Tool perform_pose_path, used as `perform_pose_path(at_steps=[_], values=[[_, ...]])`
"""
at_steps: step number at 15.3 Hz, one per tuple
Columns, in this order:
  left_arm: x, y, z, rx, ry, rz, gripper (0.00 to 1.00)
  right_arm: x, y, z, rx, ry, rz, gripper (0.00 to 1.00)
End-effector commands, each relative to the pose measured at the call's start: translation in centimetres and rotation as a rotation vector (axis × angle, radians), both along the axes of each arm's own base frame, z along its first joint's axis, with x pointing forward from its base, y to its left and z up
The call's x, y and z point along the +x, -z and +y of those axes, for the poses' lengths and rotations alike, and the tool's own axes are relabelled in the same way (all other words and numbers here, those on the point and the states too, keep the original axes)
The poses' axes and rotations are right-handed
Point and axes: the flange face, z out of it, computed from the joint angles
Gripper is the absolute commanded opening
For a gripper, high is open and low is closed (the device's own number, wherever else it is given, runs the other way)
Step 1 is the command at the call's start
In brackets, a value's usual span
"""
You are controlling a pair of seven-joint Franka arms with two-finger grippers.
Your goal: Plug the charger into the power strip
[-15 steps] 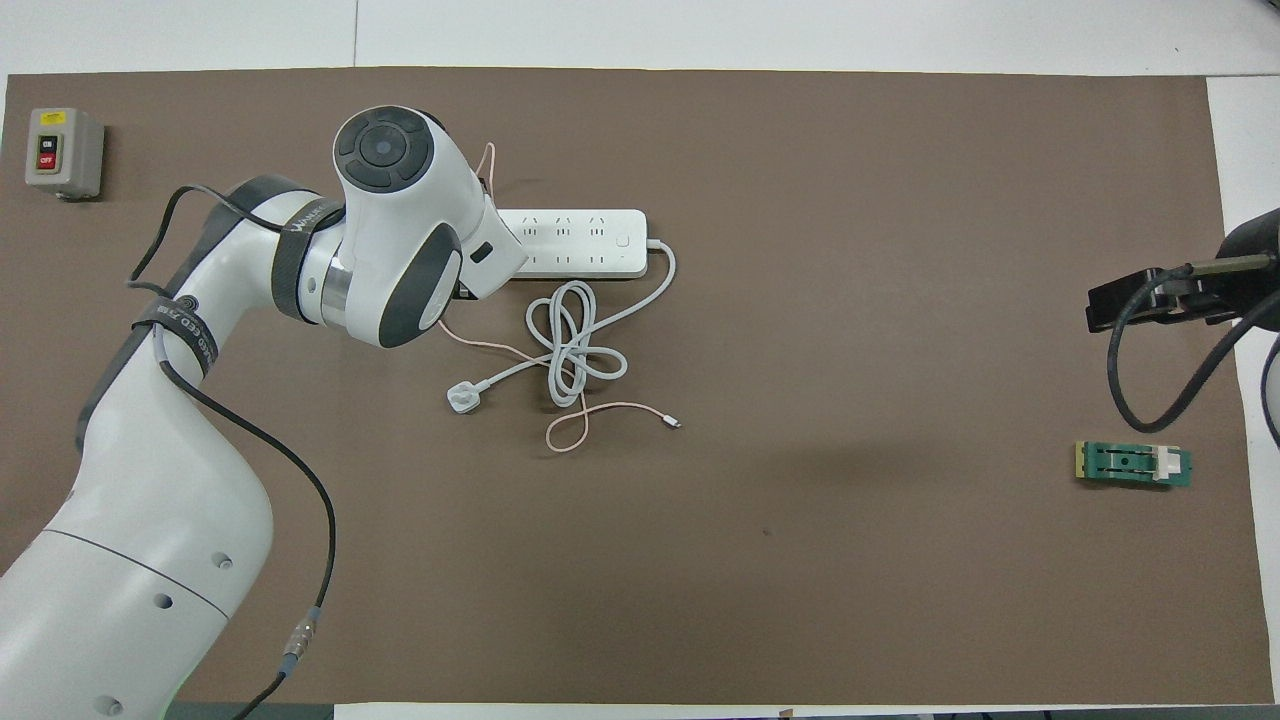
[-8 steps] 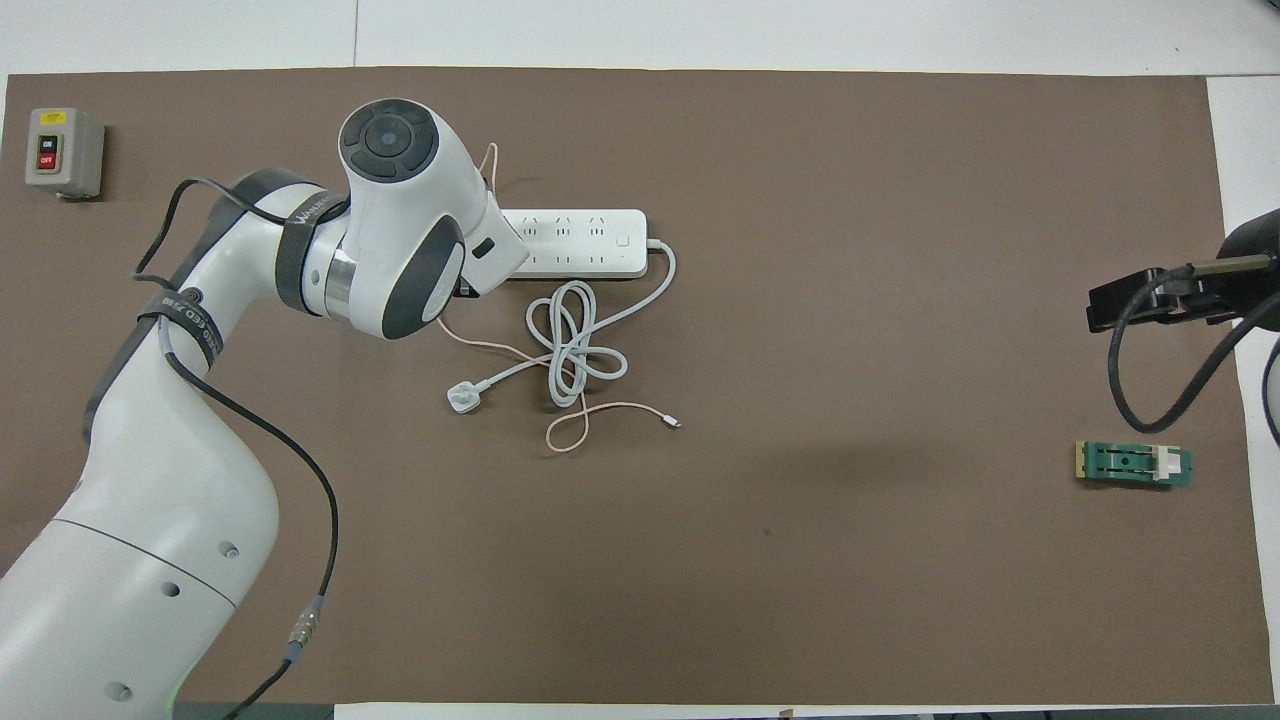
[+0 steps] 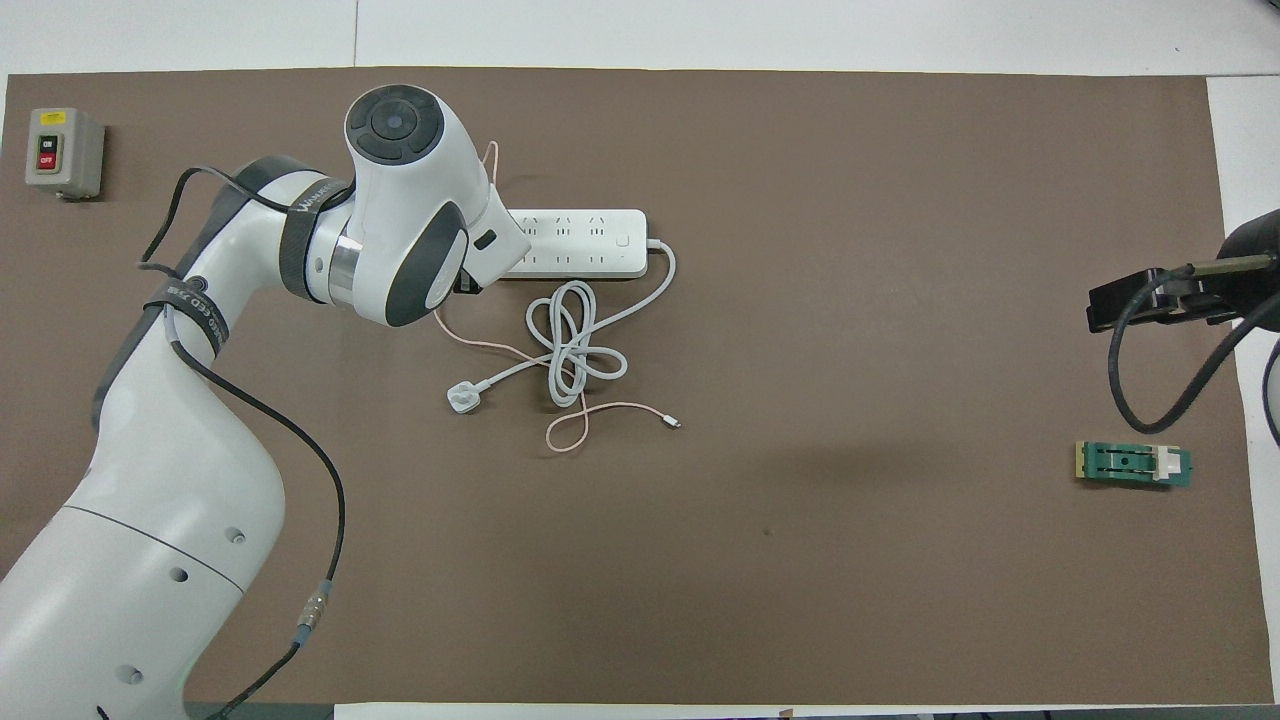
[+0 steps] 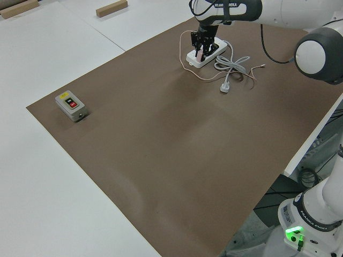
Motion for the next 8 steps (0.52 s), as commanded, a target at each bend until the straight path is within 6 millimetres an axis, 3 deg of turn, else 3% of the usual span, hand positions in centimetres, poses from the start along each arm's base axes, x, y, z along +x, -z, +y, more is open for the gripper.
perform_pose_path(at_steps=[1,8], values=[[0.38,3.71,-0.56,-0.063,0.056,-0.030,0.00,-0.58,-0.34,-0.01,-0.006,0.016,-0.010,1.00],[-0.30,4.17,-0.87,-0.066,0.050,-0.037,0.00,-0.62,-0.31,-0.01,-0.006,0.017,-0.007,1.00]])
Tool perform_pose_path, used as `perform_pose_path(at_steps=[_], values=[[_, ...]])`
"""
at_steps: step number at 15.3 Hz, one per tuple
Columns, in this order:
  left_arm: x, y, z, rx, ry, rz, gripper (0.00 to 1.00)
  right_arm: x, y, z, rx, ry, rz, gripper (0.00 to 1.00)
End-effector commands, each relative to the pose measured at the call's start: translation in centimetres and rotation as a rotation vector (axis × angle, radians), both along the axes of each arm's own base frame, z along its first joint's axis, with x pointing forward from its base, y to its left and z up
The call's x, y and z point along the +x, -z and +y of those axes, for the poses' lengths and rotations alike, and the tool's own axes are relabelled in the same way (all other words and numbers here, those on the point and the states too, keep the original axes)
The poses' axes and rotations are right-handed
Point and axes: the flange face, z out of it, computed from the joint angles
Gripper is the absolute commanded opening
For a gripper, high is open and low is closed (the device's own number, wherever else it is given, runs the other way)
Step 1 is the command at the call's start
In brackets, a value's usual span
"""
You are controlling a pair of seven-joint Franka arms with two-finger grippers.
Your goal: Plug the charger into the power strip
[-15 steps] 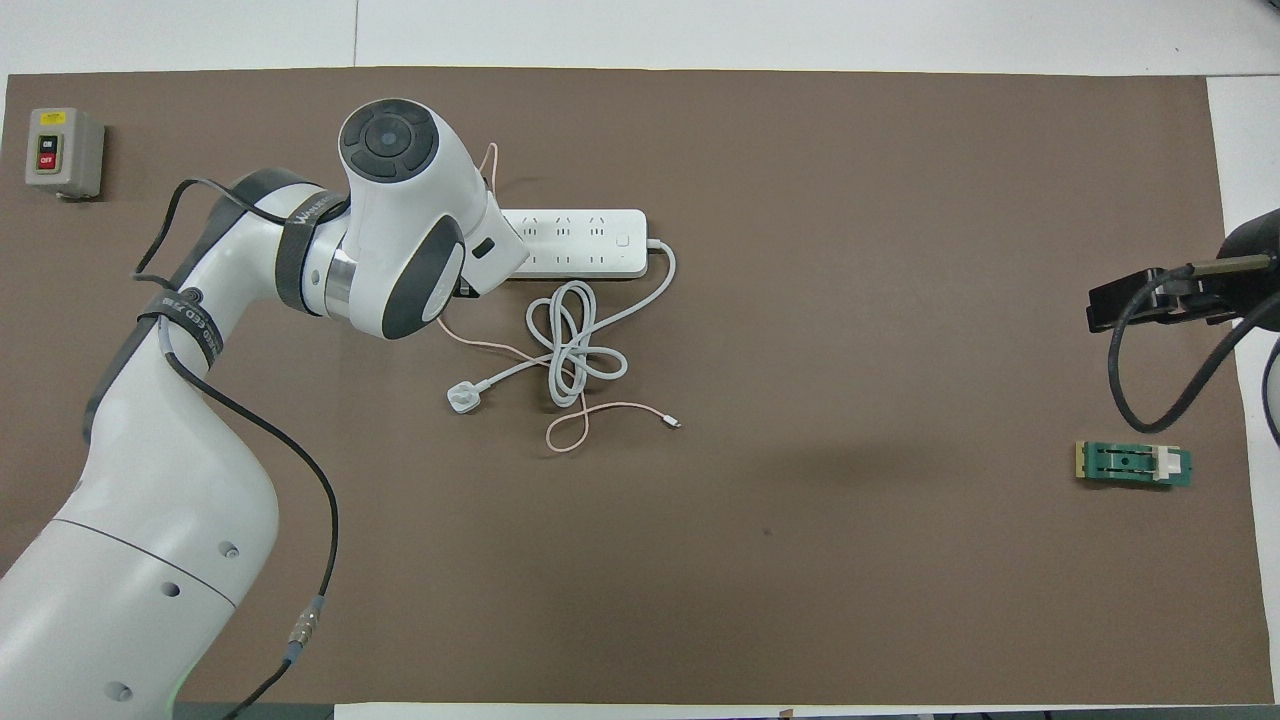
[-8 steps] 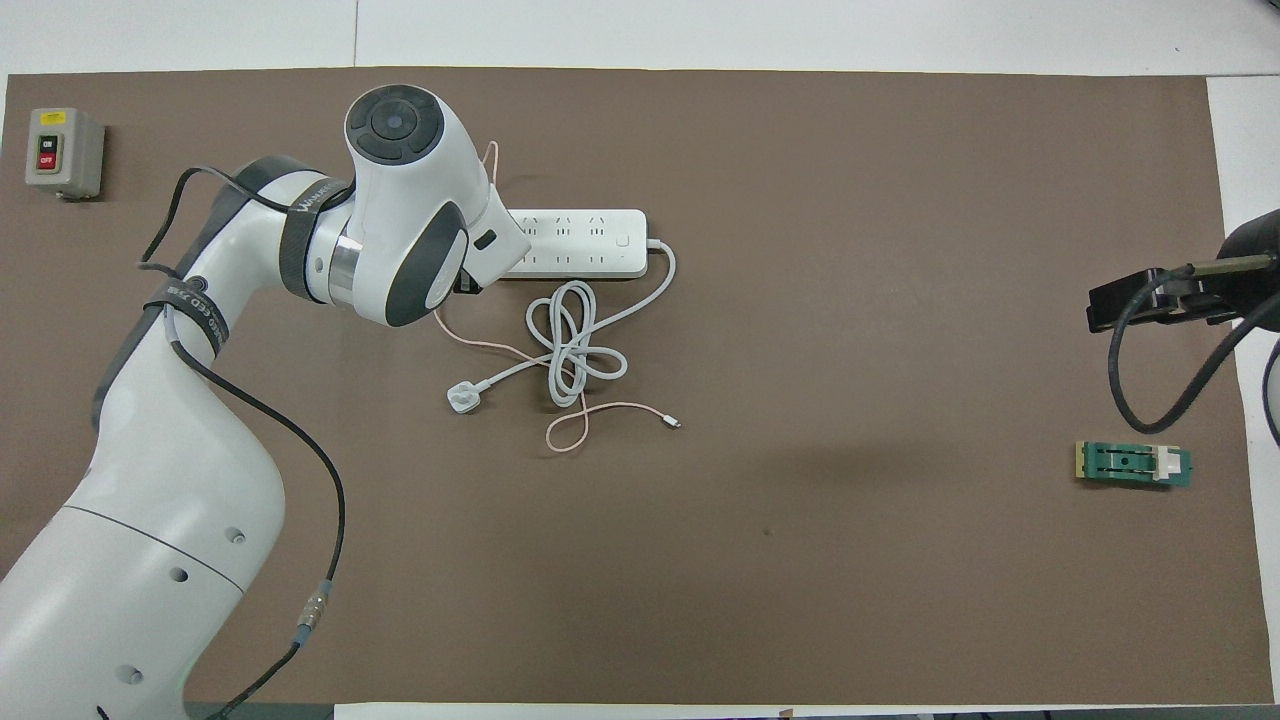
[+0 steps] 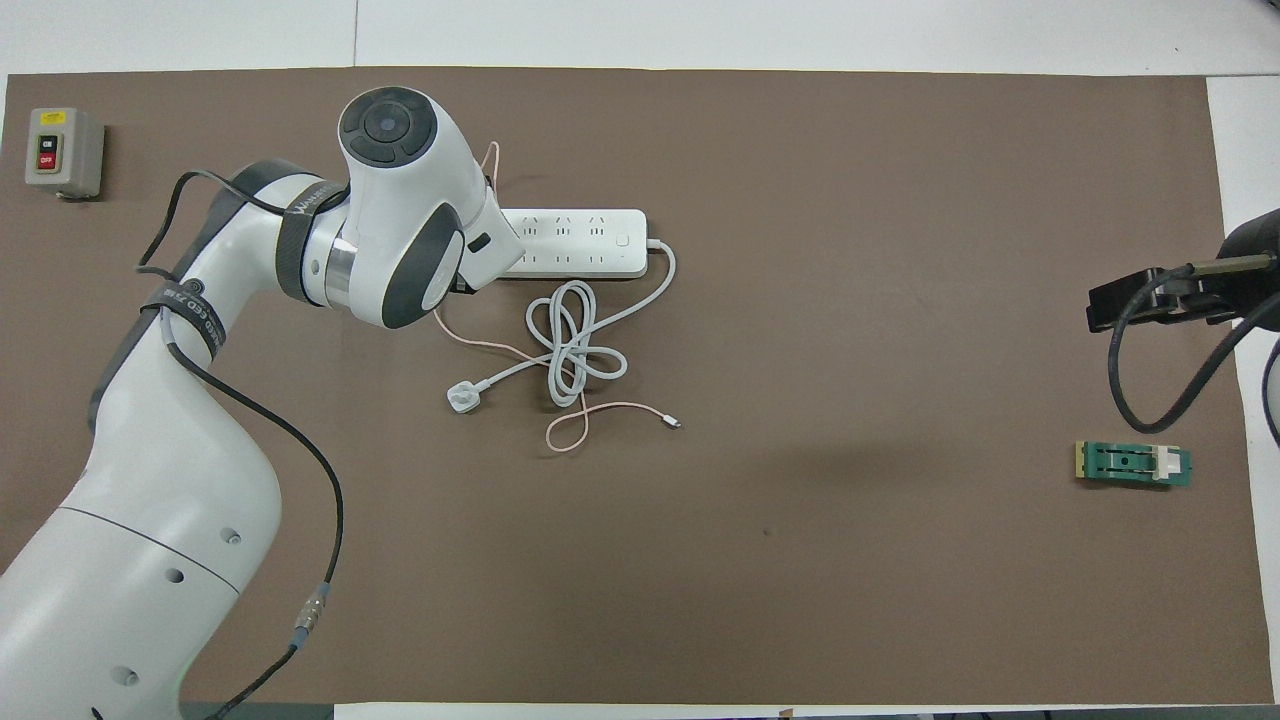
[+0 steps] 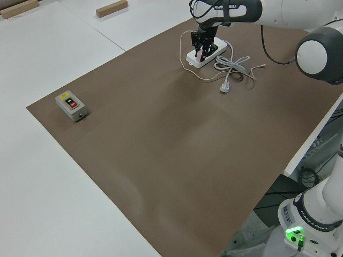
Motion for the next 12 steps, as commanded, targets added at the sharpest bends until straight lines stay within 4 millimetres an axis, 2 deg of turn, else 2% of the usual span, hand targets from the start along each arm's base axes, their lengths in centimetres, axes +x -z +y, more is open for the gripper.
perform_pose_path(at_steps=[1,3,5,9,10,12], values=[[0.0,4.1,-1.1,-0.048,0.015,-0.018,0.00,-0.6,-0.3,0.0,-0.006,0.018,-0.008,1.00],[0.1,3.8,-1.2,-0.052,0.015,-0.021,0.00,-0.6,-0.3,0.0,-0.006,0.016,-0.007,1.00],[0.1,3.9,-1.0,-0.055,0.008,-0.023,0.08,-0.6,-0.3,0.0,-0.006,0.016,-0.007,1.00],[0.2,3.6,-1.1,-0.049,-0.017,-0.009,0.14,-0.6,-0.3,0.0,-0.006,0.015,-0.007,1.00],[0.2,3.5,-1.1,-0.049,-0.017,-0.009,0.26,-0.6,-0.3,0.0,-0.006,0.015,-0.007,1.00],[0.6,2.7,-1.1,-0.063,-0.026,-0.012,1.00,-0.6,-0.3,0.0,-0.006,0.015,-0.007,1.00]])
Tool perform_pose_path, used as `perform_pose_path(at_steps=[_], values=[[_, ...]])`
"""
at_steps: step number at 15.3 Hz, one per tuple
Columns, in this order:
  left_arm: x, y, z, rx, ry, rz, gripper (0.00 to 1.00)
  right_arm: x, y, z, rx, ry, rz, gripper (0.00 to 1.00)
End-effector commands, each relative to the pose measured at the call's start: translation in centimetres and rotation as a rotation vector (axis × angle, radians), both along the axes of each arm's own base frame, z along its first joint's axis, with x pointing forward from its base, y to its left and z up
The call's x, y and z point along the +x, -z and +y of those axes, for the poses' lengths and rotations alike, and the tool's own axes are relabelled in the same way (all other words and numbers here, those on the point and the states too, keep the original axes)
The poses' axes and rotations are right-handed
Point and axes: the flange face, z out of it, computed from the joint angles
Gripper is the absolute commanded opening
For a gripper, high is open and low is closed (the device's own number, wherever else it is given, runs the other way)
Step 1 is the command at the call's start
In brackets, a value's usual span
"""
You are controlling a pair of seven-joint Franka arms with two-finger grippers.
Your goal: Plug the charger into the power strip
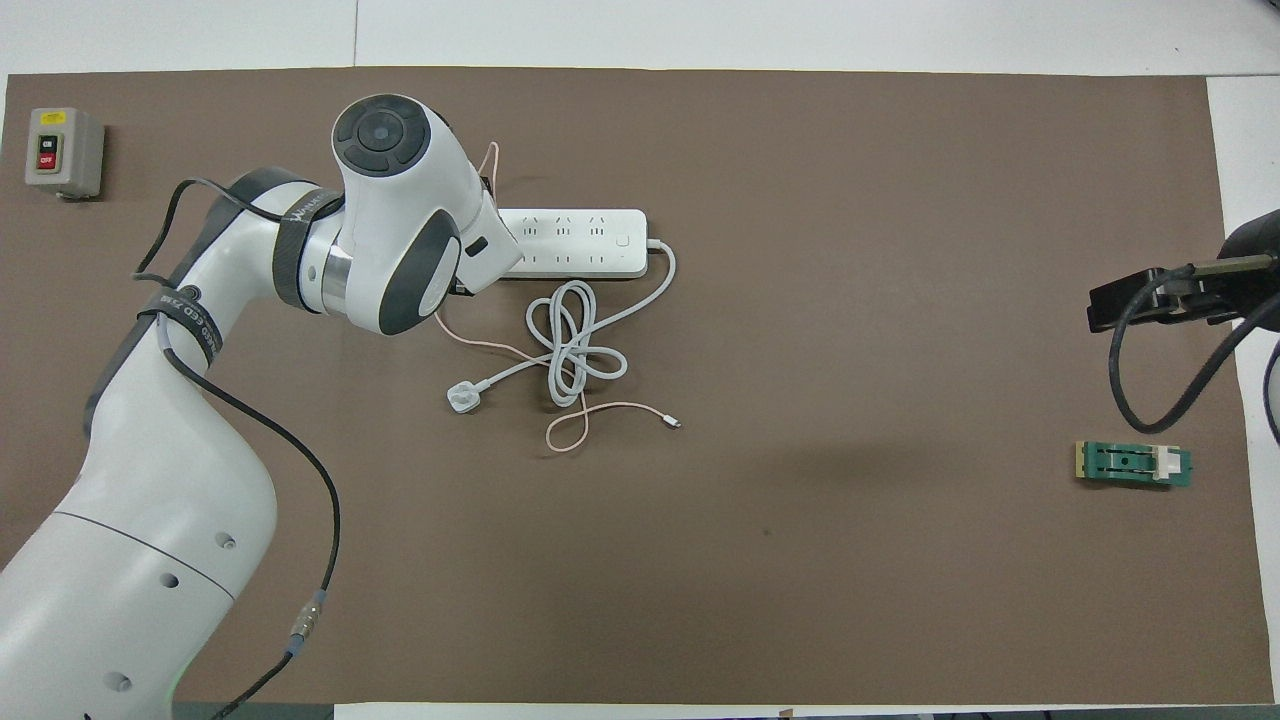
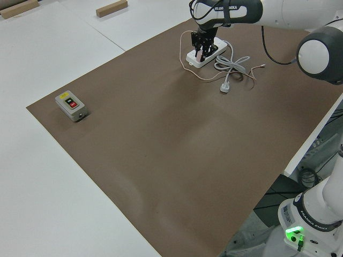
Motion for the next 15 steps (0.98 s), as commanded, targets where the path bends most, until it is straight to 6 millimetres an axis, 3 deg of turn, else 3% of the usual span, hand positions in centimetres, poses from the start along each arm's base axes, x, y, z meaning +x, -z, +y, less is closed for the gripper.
perform_pose_path(at_steps=[1,5,8,12,15], values=[[0.8,1.7,-1.2,-0.048,-0.015,-0.010,1.00,-0.6,-0.3,0.0,-0.006,0.015,-0.006,1.00],[1.4,-1.1,-1.0,-0.065,-0.027,-0.026,1.00,-0.6,-0.3,-0.1,-0.006,0.016,-0.006,1.00],[1.4,-5.1,-0.2,-0.076,-0.039,-0.075,1.00,-0.6,-0.3,0.0,-0.006,0.015,-0.006,1.00],[1.7,-12.8,4.1,-0.098,-0.101,-0.150,1.00,-0.6,-0.4,-0.1,-0.006,0.016,-0.008,1.00],[0.4,-17.2,7.4,-0.151,-0.244,-0.069,1.00,-0.6,-0.4,-0.1,-0.004,0.016,-0.008,1.00]])
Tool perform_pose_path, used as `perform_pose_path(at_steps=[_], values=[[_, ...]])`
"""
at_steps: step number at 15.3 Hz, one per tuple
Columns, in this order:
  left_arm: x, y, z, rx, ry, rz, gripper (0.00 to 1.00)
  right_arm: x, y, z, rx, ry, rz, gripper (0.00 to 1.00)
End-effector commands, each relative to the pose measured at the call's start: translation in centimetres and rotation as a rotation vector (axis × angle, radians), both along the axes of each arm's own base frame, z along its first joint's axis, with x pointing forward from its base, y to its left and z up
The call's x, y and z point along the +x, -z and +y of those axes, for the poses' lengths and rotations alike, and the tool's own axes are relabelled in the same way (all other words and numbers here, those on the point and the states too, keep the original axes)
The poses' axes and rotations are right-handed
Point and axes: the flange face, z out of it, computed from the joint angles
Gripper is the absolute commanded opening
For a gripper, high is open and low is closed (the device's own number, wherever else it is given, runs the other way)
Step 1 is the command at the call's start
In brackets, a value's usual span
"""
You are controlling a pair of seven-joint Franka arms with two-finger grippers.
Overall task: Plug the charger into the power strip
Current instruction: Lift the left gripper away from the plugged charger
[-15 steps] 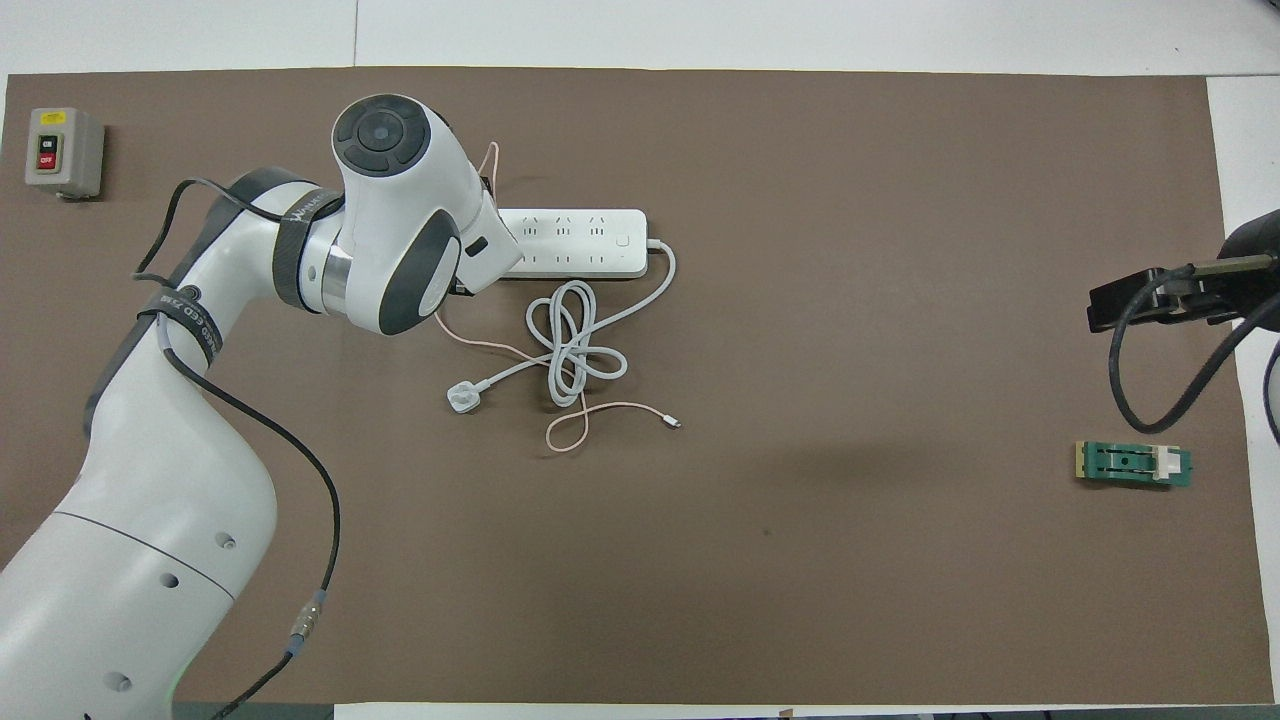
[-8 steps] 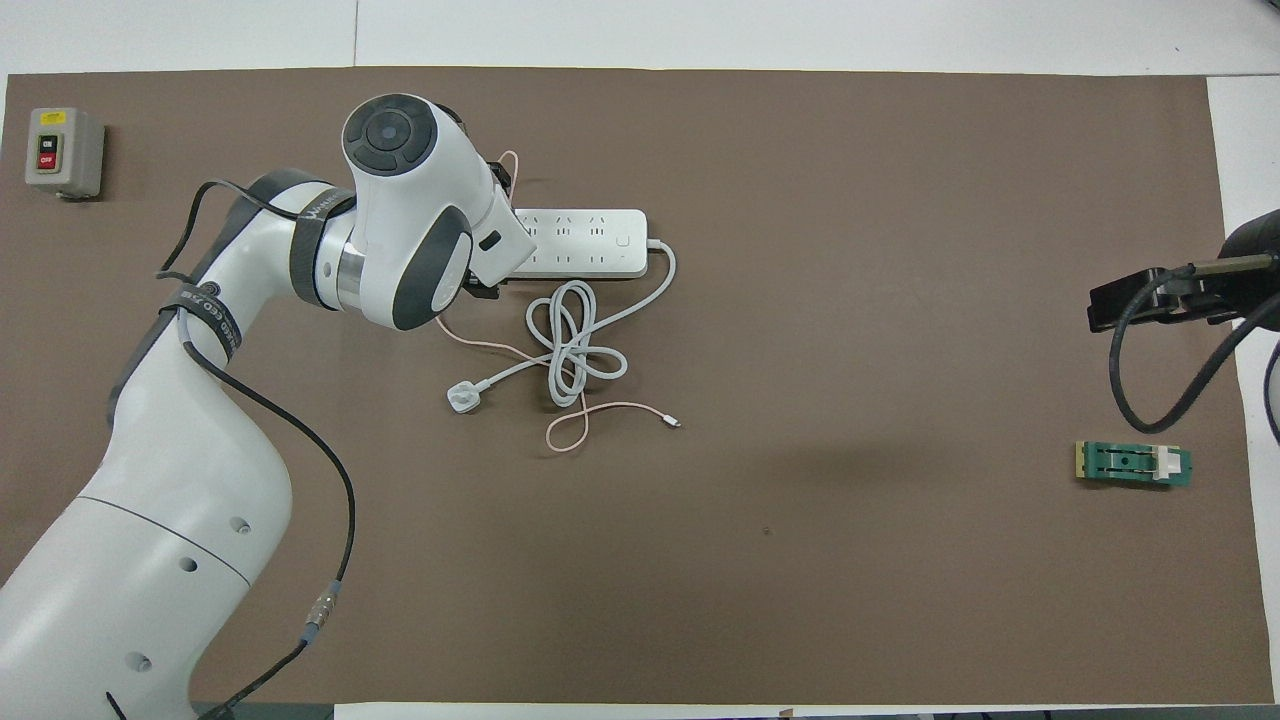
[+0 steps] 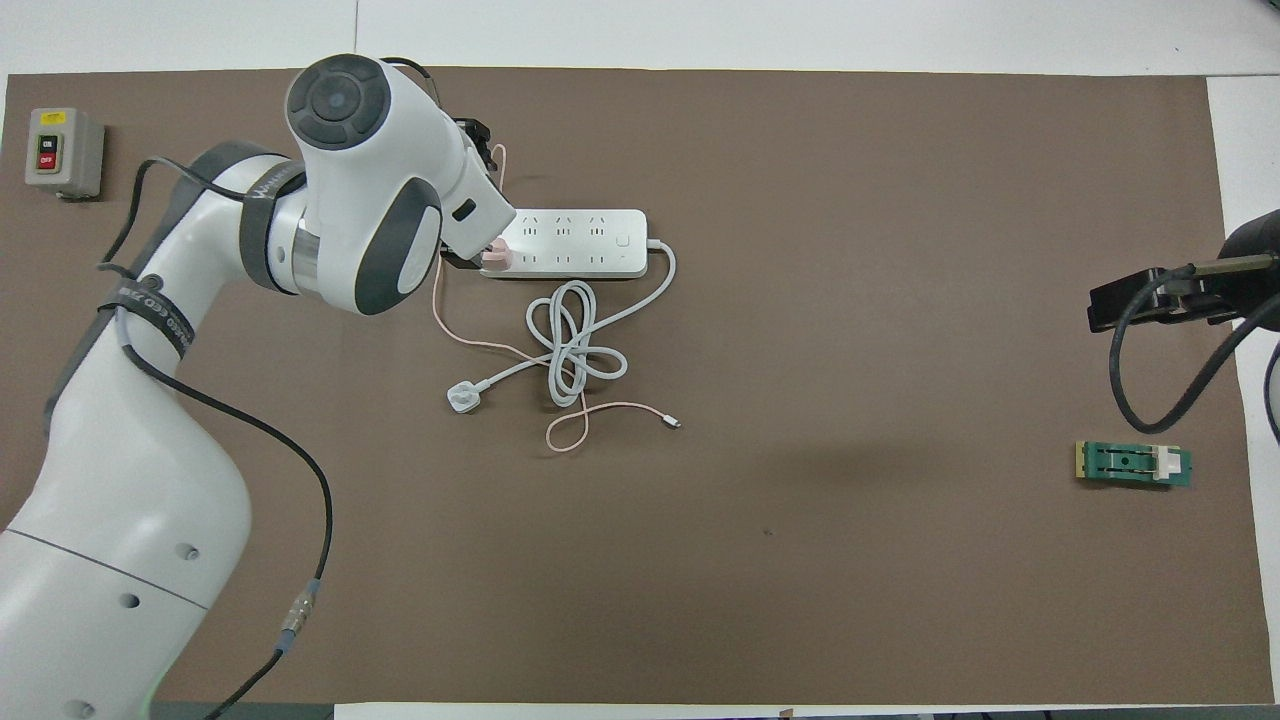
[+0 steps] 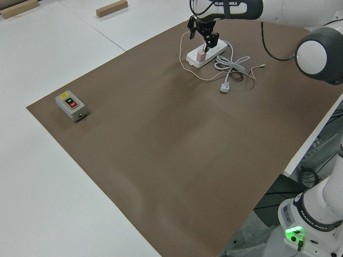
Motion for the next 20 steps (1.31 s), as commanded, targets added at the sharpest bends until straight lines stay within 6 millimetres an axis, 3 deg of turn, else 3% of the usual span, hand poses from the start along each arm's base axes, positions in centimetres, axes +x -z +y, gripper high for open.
perform_pose_path(at_steps=[1,3,5,8,10,13,15,20], values=[[-1.9,-3.3,3.8,-0.039,-0.149,0.124,1.00,-0.6,-0.3,-0.1,-0.004,0.016,-0.007,1.00],[-3.0,-7.9,7.5,-0.044,-0.298,0.157,1.00,-0.6,-0.3,-0.1,-0.004,0.016,-0.007,1.00],[-5.5,-13.0,9.3,-0.042,-0.425,0.129,1.00,-0.5,-0.2,-0.1,-0.004,0.016,-0.006,1.00],[-8.1,-16.0,13.6,0.002,-0.605,0.190,1.00,-0.5,-0.2,-0.1,-0.004,0.016,-0.006,1.00],[-9.4,-16.3,15.8,0.019,-0.793,0.270,1.00,-0.5,-0.2,0.0,-0.004,0.016,-0.007,1.00],[-11.3,-18.5,17.3,0.004,-1.078,0.286,1.00,-0.6,-0.3,0.0,-0.004,0.016,-0.009,1.00],[-11.5,-19.0,20.1,-0.016,-1.286,0.280,1.00,-0.5,-0.2,-0.1,-0.004,0.016,-0.006,1.00],[-13.2,-20.5,21.3,-0.024,-1.398,0.273,1.00,-0.5,-0.2,-0.1,-0.004,0.016,-0.006,1.00]])
